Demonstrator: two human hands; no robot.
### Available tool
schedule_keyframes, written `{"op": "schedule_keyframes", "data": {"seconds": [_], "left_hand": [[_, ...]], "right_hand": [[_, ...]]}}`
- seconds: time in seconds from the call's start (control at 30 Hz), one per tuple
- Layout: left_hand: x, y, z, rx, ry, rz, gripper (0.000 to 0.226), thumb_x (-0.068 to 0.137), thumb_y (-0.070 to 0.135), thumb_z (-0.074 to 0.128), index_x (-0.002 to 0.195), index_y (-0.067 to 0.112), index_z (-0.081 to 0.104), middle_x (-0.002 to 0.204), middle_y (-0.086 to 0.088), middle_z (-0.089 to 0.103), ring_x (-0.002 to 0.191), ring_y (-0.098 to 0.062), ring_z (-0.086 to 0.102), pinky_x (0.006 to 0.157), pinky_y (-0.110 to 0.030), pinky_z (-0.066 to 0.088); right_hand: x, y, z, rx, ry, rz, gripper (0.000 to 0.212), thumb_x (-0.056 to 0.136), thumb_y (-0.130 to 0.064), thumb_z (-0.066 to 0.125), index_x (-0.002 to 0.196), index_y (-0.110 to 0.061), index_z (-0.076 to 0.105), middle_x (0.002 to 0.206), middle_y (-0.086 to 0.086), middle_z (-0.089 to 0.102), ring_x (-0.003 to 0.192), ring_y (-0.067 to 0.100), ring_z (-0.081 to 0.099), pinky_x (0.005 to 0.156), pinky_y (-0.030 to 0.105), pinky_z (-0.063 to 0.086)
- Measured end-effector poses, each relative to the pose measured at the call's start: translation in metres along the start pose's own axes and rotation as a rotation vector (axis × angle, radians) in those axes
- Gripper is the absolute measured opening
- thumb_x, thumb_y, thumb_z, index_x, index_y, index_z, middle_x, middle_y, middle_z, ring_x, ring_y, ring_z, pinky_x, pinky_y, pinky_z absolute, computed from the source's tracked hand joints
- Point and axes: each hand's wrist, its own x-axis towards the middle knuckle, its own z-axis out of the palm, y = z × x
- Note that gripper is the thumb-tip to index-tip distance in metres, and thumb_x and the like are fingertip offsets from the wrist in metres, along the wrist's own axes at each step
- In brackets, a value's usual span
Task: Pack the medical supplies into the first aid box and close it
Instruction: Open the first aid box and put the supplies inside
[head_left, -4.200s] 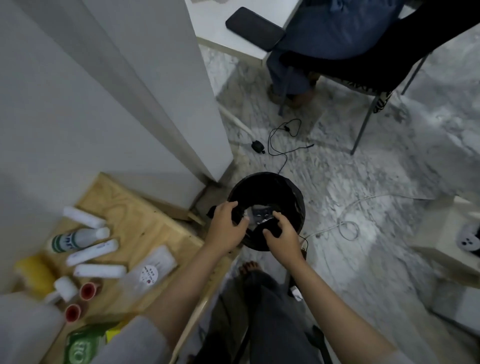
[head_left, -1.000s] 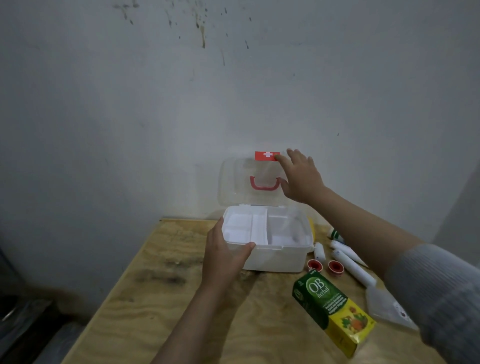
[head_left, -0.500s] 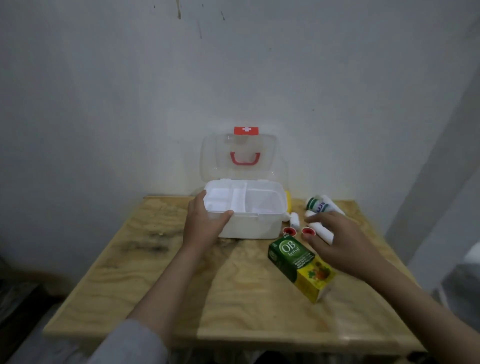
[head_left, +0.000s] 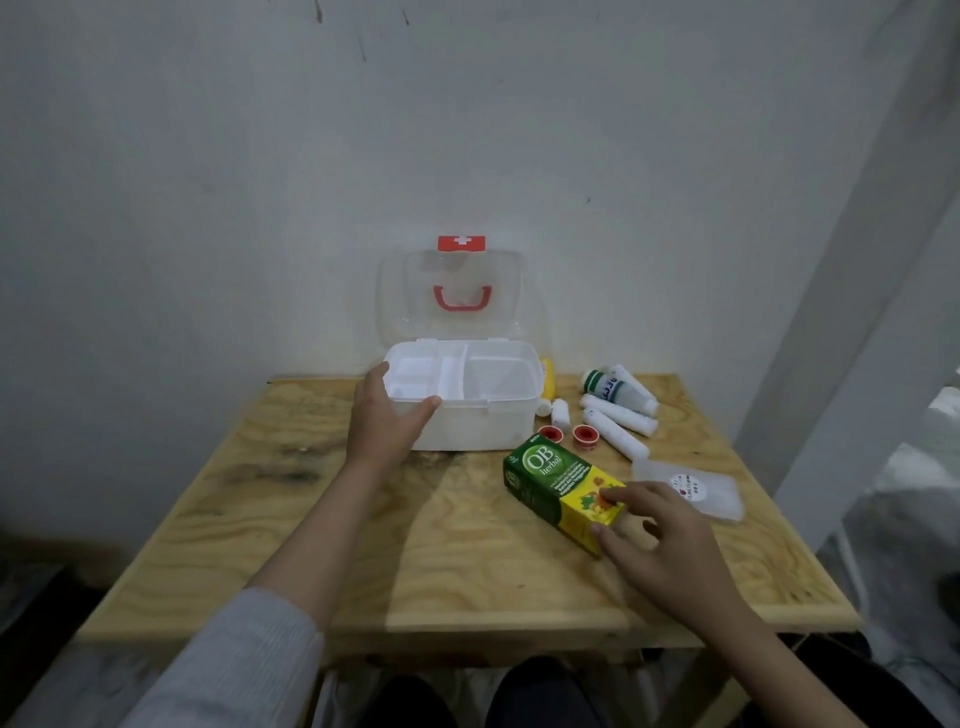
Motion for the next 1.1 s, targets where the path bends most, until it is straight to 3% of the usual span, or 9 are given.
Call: {"op": "schedule_keyframes", "data": {"seconds": [0.2, 0.37, 0.43, 0.57, 0.8, 1.0, 1.1], "left_hand": [[0.002, 0.000, -0.001, -0.002, -0.023, -0.004, 0.083, 0.077, 0.039, 0.075, 0.143, 0.013, 0.032, 0.146, -0.007, 0.036, 0.131, -0.022, 0.038, 0.095, -0.028, 0.035], [0.013, 0.002, -0.003, 0.048, -0.101, -0.012, 0.092, 0.075, 0.040, 0.075, 0.146, 0.013, 0.023, 0.148, -0.010, 0.030, 0.132, -0.025, 0.036, 0.101, -0.036, 0.039], [0.017, 0.003, -0.004, 0.108, -0.135, -0.016, 0.096, 0.075, 0.047, 0.073, 0.147, 0.014, 0.019, 0.150, -0.010, 0.024, 0.135, -0.026, 0.032, 0.106, -0.039, 0.036], [0.030, 0.000, -0.002, 0.210, -0.149, 0.030, 0.097, 0.075, 0.061, 0.065, 0.148, 0.015, 0.020, 0.155, -0.010, 0.019, 0.142, -0.027, 0.022, 0.114, -0.048, 0.025], [0.054, -0.010, -0.001, 0.395, -0.243, 0.092, 0.086, 0.080, 0.070, 0.049, 0.148, 0.024, 0.023, 0.160, 0.003, 0.010, 0.147, -0.021, 0.010, 0.115, -0.056, 0.010], [0.053, -0.017, 0.002, 0.368, -0.256, 0.108, 0.078, 0.083, 0.063, 0.051, 0.146, 0.021, 0.031, 0.160, 0.002, 0.014, 0.146, -0.019, 0.012, 0.117, -0.053, 0.011], [0.053, -0.017, 0.002, 0.345, -0.252, 0.105, 0.077, 0.084, 0.059, 0.054, 0.145, 0.019, 0.034, 0.160, 0.002, 0.015, 0.146, -0.019, 0.013, 0.117, -0.051, 0.012]], "right_hand": [[0.026, -0.027, -0.025, 0.189, 0.198, -0.095, 0.030, 0.072, -0.015, 0.076, 0.093, -0.033, 0.065, 0.104, -0.006, 0.061, 0.102, -0.004, 0.056, 0.072, 0.020, 0.054], [0.088, -0.051, -0.036, 0.108, 0.246, -0.153, 0.025, 0.073, -0.014, 0.071, 0.097, -0.020, 0.070, 0.107, 0.004, 0.059, 0.101, 0.018, 0.059, 0.080, 0.036, 0.054], [0.115, -0.061, -0.033, 0.037, 0.229, -0.170, 0.027, 0.072, -0.019, 0.067, 0.098, -0.017, 0.071, 0.109, 0.009, 0.059, 0.102, 0.020, 0.058, 0.083, 0.036, 0.052], [0.161, -0.078, -0.014, -0.059, 0.133, -0.157, 0.032, 0.073, -0.022, 0.066, 0.102, -0.009, 0.070, 0.109, 0.014, 0.058, 0.104, 0.024, 0.056, 0.083, 0.026, 0.040], [0.203, -0.084, 0.033, -0.296, -0.144, -0.074, 0.035, 0.073, -0.024, 0.063, 0.106, -0.012, 0.067, 0.108, 0.012, 0.054, 0.100, 0.028, 0.053, 0.078, 0.038, 0.052], [0.221, -0.077, 0.063, -0.241, -0.386, 0.005, 0.036, 0.075, -0.010, 0.062, 0.111, -0.007, 0.066, 0.104, 0.010, 0.057, 0.082, 0.018, 0.050, 0.058, 0.022, 0.042], [0.231, -0.070, 0.074, -0.228, -0.449, 0.063, 0.034, 0.075, -0.006, 0.064, 0.109, -0.008, 0.065, 0.107, 0.010, 0.058, 0.089, 0.022, 0.055, 0.066, 0.026, 0.045]]}}
